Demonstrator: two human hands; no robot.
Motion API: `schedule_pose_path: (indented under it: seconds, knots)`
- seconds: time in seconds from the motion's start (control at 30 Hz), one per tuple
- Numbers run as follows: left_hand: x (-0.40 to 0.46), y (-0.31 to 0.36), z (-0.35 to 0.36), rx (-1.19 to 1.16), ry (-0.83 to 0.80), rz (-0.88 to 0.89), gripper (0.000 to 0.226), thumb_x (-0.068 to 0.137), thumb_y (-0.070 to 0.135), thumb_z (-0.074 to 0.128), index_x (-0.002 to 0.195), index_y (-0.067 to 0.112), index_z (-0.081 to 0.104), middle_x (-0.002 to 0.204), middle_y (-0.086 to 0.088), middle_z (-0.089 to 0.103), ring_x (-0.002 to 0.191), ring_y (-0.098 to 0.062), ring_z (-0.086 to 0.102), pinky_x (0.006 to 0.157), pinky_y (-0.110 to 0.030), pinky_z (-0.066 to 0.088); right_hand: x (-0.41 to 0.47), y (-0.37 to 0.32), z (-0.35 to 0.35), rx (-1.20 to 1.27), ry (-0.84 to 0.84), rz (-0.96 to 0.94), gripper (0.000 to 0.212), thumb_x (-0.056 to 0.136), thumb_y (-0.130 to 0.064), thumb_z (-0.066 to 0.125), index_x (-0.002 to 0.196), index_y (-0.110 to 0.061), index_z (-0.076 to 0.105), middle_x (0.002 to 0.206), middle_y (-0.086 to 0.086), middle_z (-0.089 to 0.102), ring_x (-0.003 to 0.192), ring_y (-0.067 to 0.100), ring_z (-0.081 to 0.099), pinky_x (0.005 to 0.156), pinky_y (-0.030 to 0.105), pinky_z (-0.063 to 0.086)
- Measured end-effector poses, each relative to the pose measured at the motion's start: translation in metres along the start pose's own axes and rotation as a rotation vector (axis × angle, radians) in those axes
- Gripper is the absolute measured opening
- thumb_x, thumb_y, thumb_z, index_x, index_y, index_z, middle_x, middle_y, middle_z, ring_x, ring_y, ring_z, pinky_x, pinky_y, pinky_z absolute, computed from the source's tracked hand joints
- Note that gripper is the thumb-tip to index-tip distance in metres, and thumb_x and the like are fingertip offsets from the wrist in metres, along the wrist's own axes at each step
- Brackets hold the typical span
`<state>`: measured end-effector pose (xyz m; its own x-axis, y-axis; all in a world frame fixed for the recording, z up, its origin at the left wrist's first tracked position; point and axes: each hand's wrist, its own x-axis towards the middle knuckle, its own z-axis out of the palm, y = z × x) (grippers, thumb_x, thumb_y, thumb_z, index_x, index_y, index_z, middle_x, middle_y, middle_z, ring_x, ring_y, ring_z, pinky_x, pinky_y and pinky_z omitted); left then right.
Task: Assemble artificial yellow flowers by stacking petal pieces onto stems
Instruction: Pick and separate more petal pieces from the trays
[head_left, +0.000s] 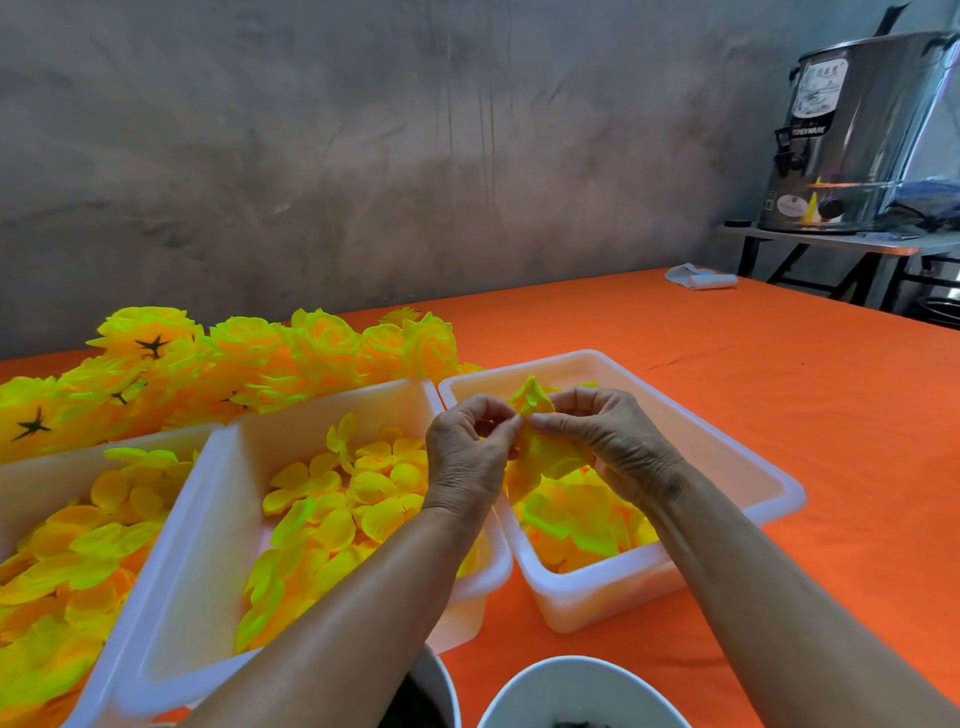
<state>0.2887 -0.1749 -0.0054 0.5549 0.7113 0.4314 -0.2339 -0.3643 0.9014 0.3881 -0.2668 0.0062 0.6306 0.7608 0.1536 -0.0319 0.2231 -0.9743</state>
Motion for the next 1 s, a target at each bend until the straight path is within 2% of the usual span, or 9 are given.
schedule_pose_path:
  seconds: [0.1,0.2,0.37,0.47,0.57,0.63,0.73,0.87,1.0]
  knots:
    - [0.001,0.001,-0.001,-0.142,0.039,-0.078,0.026,0.085,-0.008,0.059,0.067,0.011,0.056,0.063,-0.005,0.054,0.058,-0.015,0.054,0.057,-0.022,0.054,0.003,0.000,-0.002,0.018,0.107,0.009,0.022,0.068,-0.001,0.072,0.087,0.004,0.064,0.066,0.011,0.065,0.047,0.017,0.062,0.038,0.025,0.048]
    - [0.006,0.000,-0.007,-0.323,0.111,-0.176,0.022,0.088,-0.008,0.054,0.071,0.005,0.052,0.067,-0.010,0.053,0.057,-0.015,0.056,0.058,-0.021,0.055,0.005,0.001,-0.005,0.054,0.195,0.013,0.022,0.078,0.006,0.065,0.099,0.010,0.062,0.067,0.014,0.061,0.040,0.015,0.058,0.034,0.024,0.047]
    - [0.005,0.000,-0.007,-0.260,0.120,-0.188,0.014,0.094,-0.002,0.048,0.082,0.005,0.046,0.069,-0.012,0.052,0.044,-0.009,0.059,0.042,-0.019,0.047,0.004,0.000,-0.005,0.004,0.193,-0.004,0.024,0.082,0.003,0.064,0.104,0.011,0.060,0.077,0.018,0.063,0.043,0.014,0.060,0.037,0.024,0.049]
    - [0.007,0.001,-0.008,-0.364,0.150,-0.216,0.012,0.094,-0.005,0.046,0.086,0.004,0.046,0.067,-0.011,0.055,0.045,-0.012,0.063,0.044,-0.020,0.051,0.005,0.000,-0.006,0.019,0.237,-0.014,0.023,0.083,0.004,0.062,0.106,0.011,0.060,0.077,0.018,0.062,0.044,0.013,0.060,0.039,0.025,0.051]
    - [0.008,0.000,-0.007,-0.400,0.167,-0.218,0.017,0.093,-0.006,0.048,0.079,0.004,0.048,0.067,-0.012,0.057,0.048,-0.010,0.064,0.052,-0.019,0.054,0.008,0.001,-0.007,0.033,0.362,-0.034,0.023,0.084,0.006,0.061,0.106,0.013,0.060,0.077,0.015,0.061,0.050,0.013,0.059,0.046,0.027,0.052]
    - [0.008,0.000,-0.003,-0.382,0.147,-0.198,0.019,0.092,-0.007,0.048,0.077,0.005,0.047,0.066,-0.012,0.056,0.048,-0.010,0.063,0.053,-0.019,0.054,0.010,0.002,-0.009,0.033,0.444,-0.048,0.022,0.085,0.006,0.061,0.106,0.013,0.060,0.080,0.016,0.061,0.061,0.021,0.058,0.055,0.033,0.052]
    - [0.006,0.000,0.003,-0.325,0.105,-0.156,0.022,0.091,-0.009,0.047,0.076,0.006,0.046,0.070,-0.016,0.054,0.048,-0.010,0.061,0.053,-0.019,0.052,0.012,0.004,-0.011,0.072,0.552,-0.073,0.016,0.086,0.006,0.060,0.101,0.001,0.064,0.090,0.018,0.063,0.076,0.027,0.058,0.066,0.039,0.053]
    - [0.004,0.000,0.006,-0.258,0.064,-0.107,0.022,0.090,-0.010,0.048,0.076,0.006,0.047,0.076,-0.019,0.052,0.050,-0.010,0.060,0.051,-0.020,0.050,0.016,0.006,-0.010,-0.007,0.666,-0.122,0.014,0.084,0.004,0.064,0.091,-0.009,0.065,0.090,0.018,0.065,0.081,0.026,0.059,0.079,0.045,0.053]
    - [0.003,0.001,0.007,-0.216,0.066,-0.091,0.023,0.089,-0.011,0.047,0.076,0.008,0.047,0.068,-0.015,0.051,0.048,-0.008,0.056,0.048,-0.019,0.046,0.021,0.010,-0.007,-0.097,0.793,-0.091,0.014,0.082,-0.003,0.066,0.096,-0.001,0.068,0.095,0.022,0.069,0.087,0.034,0.064,0.085,0.051,0.052]
